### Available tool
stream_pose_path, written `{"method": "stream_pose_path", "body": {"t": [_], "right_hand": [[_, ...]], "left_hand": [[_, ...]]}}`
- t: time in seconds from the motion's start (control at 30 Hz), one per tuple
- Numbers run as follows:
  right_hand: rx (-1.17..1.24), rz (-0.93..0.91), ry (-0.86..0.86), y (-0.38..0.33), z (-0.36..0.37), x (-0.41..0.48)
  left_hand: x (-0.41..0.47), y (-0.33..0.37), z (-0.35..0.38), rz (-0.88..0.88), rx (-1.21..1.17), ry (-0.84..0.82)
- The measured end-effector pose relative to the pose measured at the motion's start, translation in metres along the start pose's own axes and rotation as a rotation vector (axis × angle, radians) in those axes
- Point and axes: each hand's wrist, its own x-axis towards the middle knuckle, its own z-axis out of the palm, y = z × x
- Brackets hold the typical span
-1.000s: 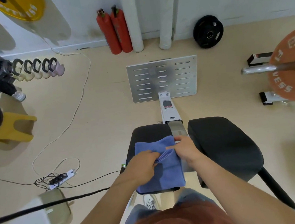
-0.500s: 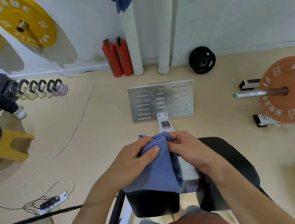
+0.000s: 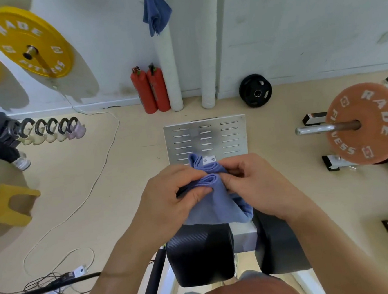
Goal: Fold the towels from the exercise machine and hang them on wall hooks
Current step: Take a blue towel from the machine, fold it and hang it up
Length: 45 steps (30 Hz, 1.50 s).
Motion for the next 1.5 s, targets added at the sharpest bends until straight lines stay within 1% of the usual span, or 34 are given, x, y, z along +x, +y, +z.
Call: {"method": "stream_pose_path", "body": {"t": [0.1, 0.2, 0.3, 0.43, 0.57, 0.67, 0.73, 0.8, 0.9, 0.97, 1.03, 1.13, 1.2, 1.33, 1.43, 1.5], "right_hand": [[0.048, -0.014, -0.010, -0.007, -0.001, -0.006], [0.042, -0.037, 0.026, -0.012, 0.000, -0.011], [-0.016, -0.060, 0.056, -0.016, -0.002, -0.015], [-0.072, -0.090, 0.030, -0.024, -0.004, -0.021], [-0.173, -0.110, 0.003, -0.030, -0.008, -0.025], [-0.208, -0.138, -0.034, -0.037, -0.011, -0.029], [-0.235, -0.172, -0.029, -0.041, -0.011, -0.031], [-0.286, -0.206, 0.023, -0.042, -0.012, -0.030], [-0.276, -0.243, 0.090, -0.041, -0.016, -0.029], [-0.254, -0.241, 0.110, -0.041, -0.023, -0.031], [-0.226, -0.241, 0.111, -0.041, -0.031, -0.034], [-0.246, -0.252, 0.111, -0.044, -0.038, -0.036], [-0.272, -0.255, 0.093, -0.048, -0.041, -0.036], [-0.331, -0.274, 0.053, -0.059, -0.043, -0.035], [-0.346, -0.275, 0.058, -0.066, -0.048, -0.036], [-0.351, -0.280, 0.111, -0.068, -0.052, -0.038]], "left_hand": [[0.001, 0.007, -0.002, 0.063, 0.041, 0.085], [0.000, 0.017, -0.004, 0.060, 0.015, 0.141], [0.000, 0.022, -0.006, 0.087, 0.022, 0.137], [0.000, 0.027, -0.008, 0.149, 0.100, 0.147], [0.002, 0.037, -0.011, 0.110, 0.110, 0.167], [0.005, 0.046, -0.016, 0.034, 0.120, 0.128], [0.008, 0.051, -0.019, -0.015, 0.105, 0.106], [0.009, 0.053, -0.020, -0.033, 0.083, 0.097], [0.010, 0.051, -0.022, -0.039, 0.033, 0.071], [0.008, 0.047, -0.025, -0.045, 0.083, 0.018], [0.004, 0.042, -0.029, -0.011, 0.209, 0.003], [0.001, 0.033, -0.034, 0.115, 0.382, 0.027], [0.001, 0.035, -0.036, 0.156, 0.407, -0.025], [0.008, 0.048, -0.034, 0.270, 0.402, -0.183], [0.016, 0.056, -0.031, 0.251, 0.393, -0.271], [0.016, 0.058, -0.032, 0.247, 0.413, -0.288]]}}
